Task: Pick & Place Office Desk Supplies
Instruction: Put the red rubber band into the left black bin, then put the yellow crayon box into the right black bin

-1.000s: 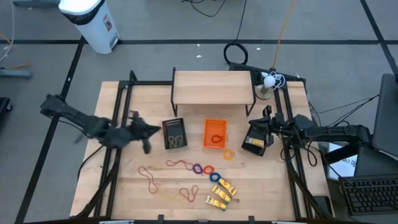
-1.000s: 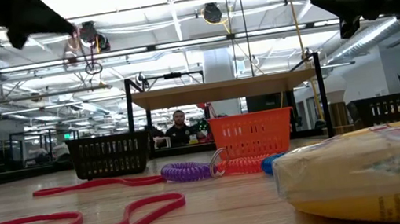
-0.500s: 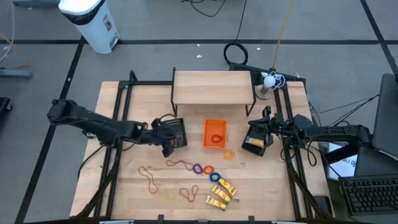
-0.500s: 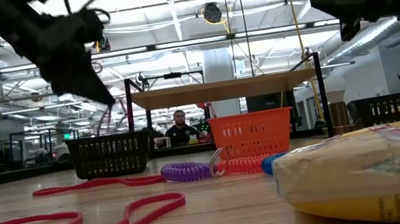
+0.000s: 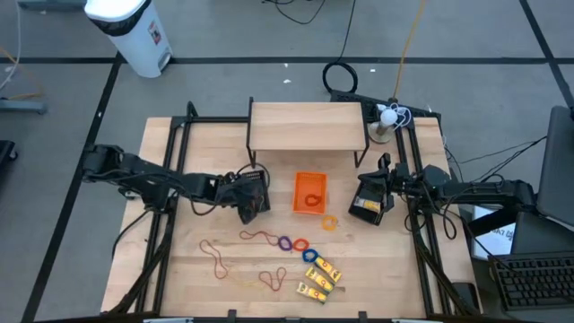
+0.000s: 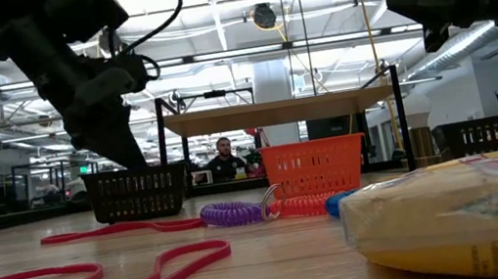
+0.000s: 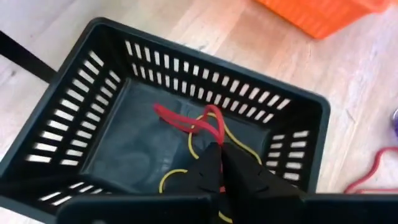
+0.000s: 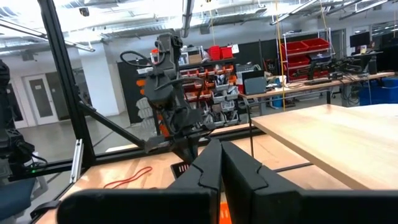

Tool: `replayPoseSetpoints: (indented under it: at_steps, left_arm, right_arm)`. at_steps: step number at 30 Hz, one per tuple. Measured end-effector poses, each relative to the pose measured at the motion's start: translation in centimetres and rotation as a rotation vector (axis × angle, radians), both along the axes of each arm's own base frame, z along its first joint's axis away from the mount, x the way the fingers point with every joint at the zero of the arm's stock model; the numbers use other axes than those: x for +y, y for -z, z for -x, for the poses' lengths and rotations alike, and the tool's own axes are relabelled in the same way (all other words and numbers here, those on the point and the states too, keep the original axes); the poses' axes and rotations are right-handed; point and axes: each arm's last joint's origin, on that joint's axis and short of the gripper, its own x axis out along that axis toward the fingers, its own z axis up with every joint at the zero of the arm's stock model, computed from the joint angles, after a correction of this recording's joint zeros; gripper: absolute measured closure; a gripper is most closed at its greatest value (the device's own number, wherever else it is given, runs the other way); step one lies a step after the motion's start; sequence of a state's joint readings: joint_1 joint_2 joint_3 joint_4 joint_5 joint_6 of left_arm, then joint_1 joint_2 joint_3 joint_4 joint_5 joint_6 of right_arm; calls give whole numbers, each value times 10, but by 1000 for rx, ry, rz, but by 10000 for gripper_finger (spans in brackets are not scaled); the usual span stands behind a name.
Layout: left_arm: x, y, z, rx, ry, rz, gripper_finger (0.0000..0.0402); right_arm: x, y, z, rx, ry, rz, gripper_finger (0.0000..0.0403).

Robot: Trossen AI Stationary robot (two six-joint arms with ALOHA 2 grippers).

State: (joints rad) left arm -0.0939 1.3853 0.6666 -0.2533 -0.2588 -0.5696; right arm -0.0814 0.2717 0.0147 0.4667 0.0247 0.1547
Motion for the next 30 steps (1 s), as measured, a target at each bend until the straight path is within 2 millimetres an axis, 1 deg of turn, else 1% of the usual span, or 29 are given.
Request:
replayPoseSetpoints:
  at_steps: [3,6,13,15,17,18,21,23,25,27,29,30]
  left_arm:
    - [0,-2,0,-16,4,27,368]
    - [-1,-4,-2,-40,33,68,331]
    - [6,-6,0,-7,69,103,203]
    - [6,-18,2,-31,114,91,172]
    - [5,-39,2,-113,150,54,151]
    - [4,-50,7,-154,170,22,144]
    - [5,-86,28,-296,215,-139,137]
    - [9,-106,49,-382,175,-264,139]
    - [14,-120,68,-455,125,-350,149]
    - [19,-124,86,-510,105,-367,170]
    - [21,-117,99,-546,159,-316,209]
    - [22,-112,105,-563,176,-292,236]
  right_arm:
    - [0,0,0,0,0,1,399]
    - [0,0,0,0,0,0,399]
    - [0,0,0,0,0,2,399]
    - [0,0,0,0,0,2,399]
    - [0,0,0,5,0,2,399]
    - [0,1,0,7,0,1,399]
    - [0,1,0,12,-1,1,399]
    - [0,2,-1,17,0,1,399]
    - [0,2,-1,20,0,1,399]
    - [0,2,-1,19,1,8,399]
    - [0,1,-1,13,2,12,399]
    - [0,1,-1,8,3,16,399]
